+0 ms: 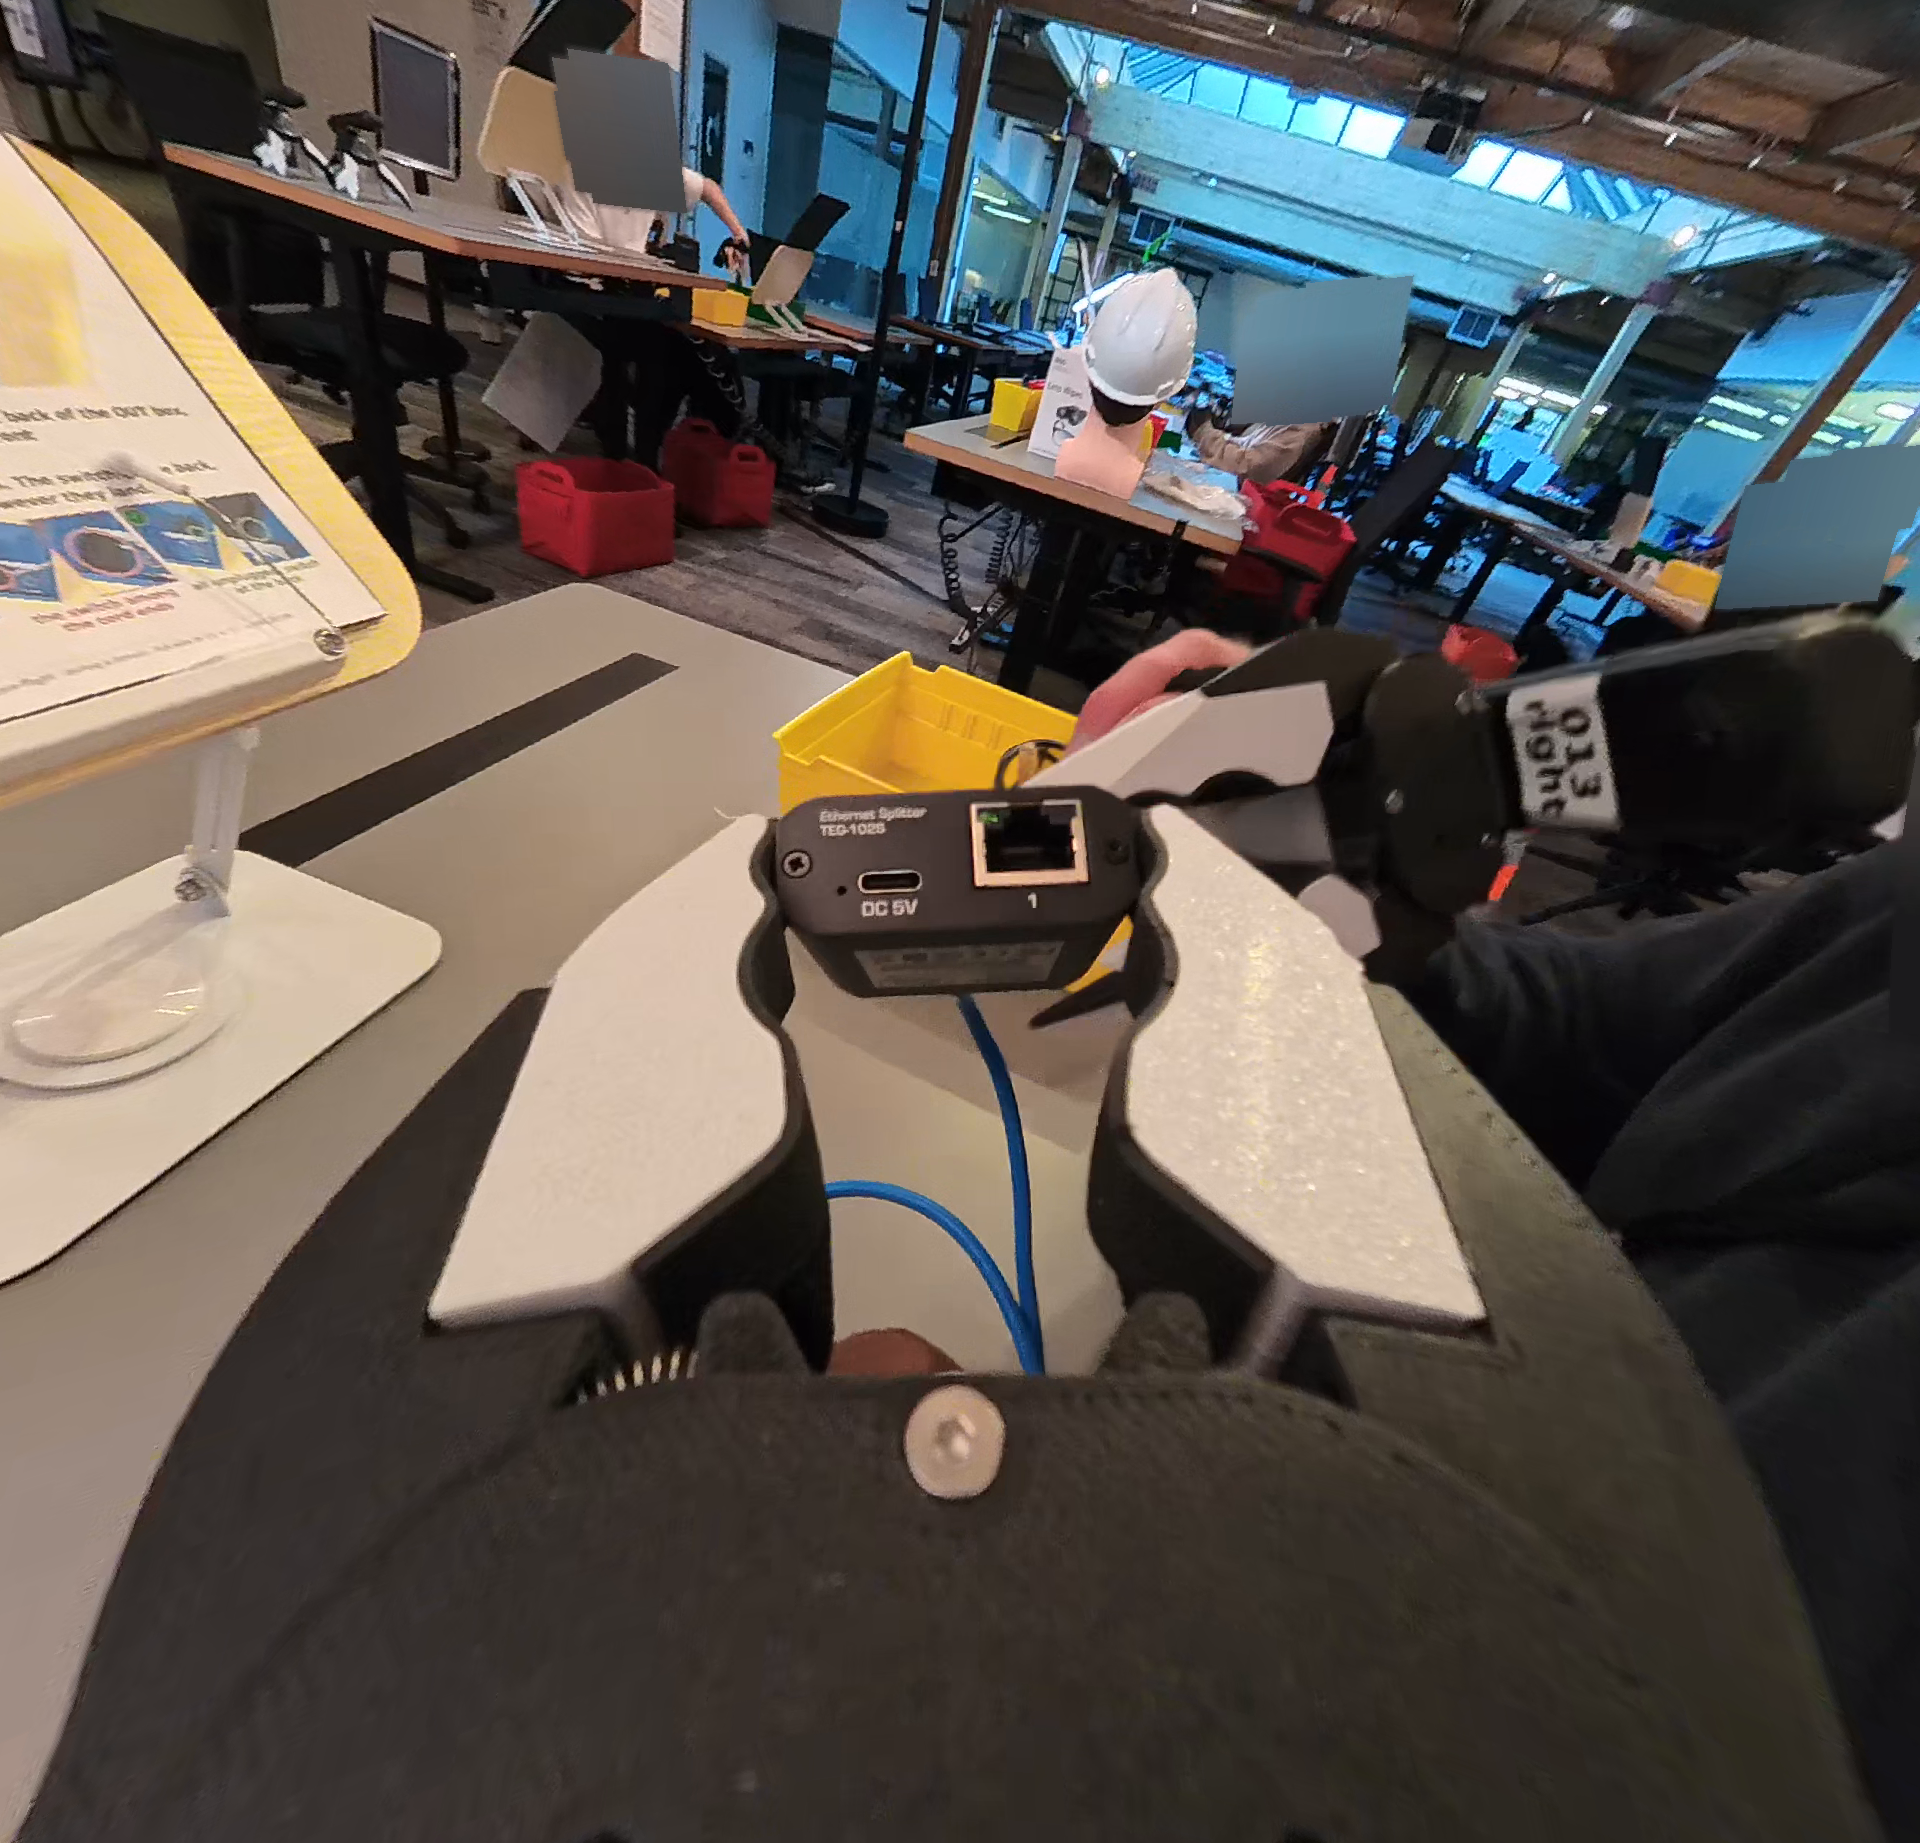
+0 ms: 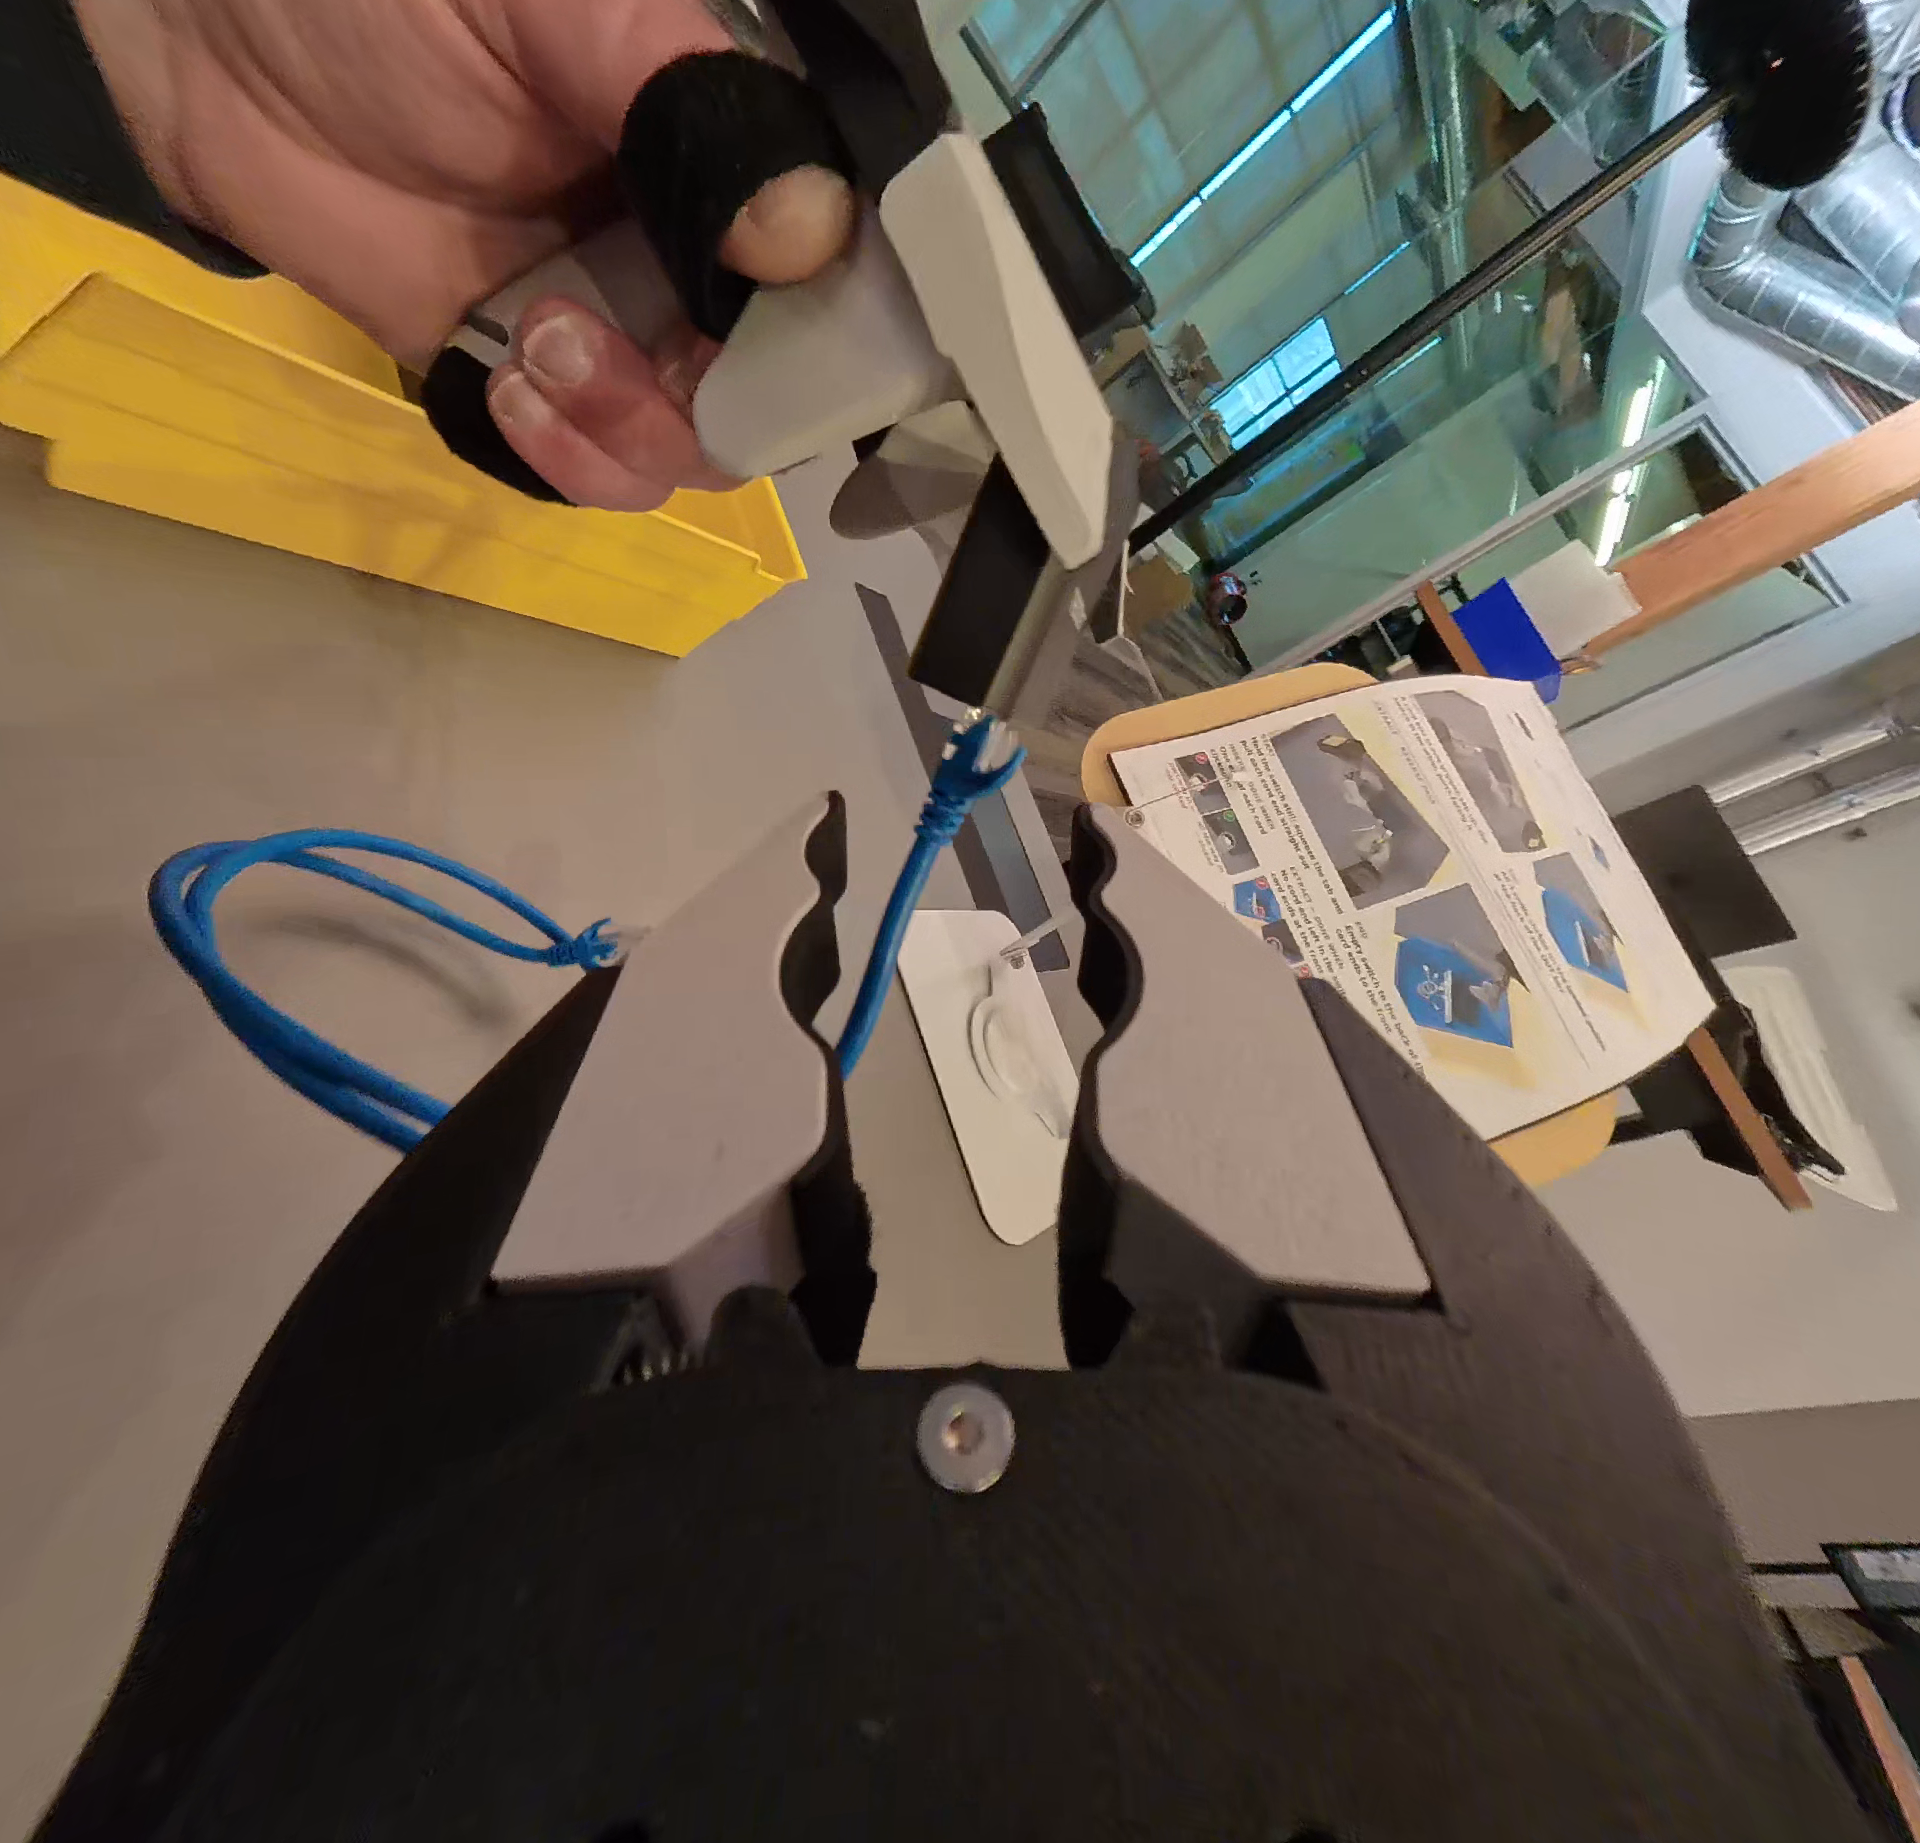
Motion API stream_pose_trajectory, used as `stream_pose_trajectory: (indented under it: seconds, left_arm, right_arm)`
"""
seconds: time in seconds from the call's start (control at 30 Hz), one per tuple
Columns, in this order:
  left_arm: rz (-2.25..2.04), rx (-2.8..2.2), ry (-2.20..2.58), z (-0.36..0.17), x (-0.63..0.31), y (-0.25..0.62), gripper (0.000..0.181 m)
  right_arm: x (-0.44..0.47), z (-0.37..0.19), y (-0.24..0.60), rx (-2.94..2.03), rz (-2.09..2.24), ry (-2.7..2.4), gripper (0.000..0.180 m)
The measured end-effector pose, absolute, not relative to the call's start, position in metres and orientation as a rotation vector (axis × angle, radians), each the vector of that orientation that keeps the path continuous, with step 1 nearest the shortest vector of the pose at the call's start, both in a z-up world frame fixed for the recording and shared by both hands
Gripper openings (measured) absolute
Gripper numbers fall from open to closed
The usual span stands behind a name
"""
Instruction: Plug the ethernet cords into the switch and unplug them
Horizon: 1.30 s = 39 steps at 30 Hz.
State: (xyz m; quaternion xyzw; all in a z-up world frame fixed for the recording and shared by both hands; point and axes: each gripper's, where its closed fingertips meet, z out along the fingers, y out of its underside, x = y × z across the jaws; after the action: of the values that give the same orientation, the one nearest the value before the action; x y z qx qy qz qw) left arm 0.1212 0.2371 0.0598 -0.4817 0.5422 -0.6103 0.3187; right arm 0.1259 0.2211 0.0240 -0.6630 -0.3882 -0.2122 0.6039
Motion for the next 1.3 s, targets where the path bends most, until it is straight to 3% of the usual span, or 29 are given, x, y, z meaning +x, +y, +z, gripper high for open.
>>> stream_pose_trajectory:
  seconds: [0.23,0.7,1.3]
  left_arm:
    - [-1.672,-1.260,1.419,0.059,0.125,0.225,0.062]
    - [-1.588,-1.245,1.635,0.033,0.130,0.207,0.069]
    - [-1.587,-1.299,1.553,0.028,0.136,0.214,0.068]
  right_arm:
    - [0.132,0.018,0.236,-1.502,-0.562,-0.814,0.016]
    - [0.153,0.020,0.221,-1.543,-0.673,-1.042,0.012]
    - [0.152,0.020,0.222,-1.521,-0.638,-1.003,0.017]
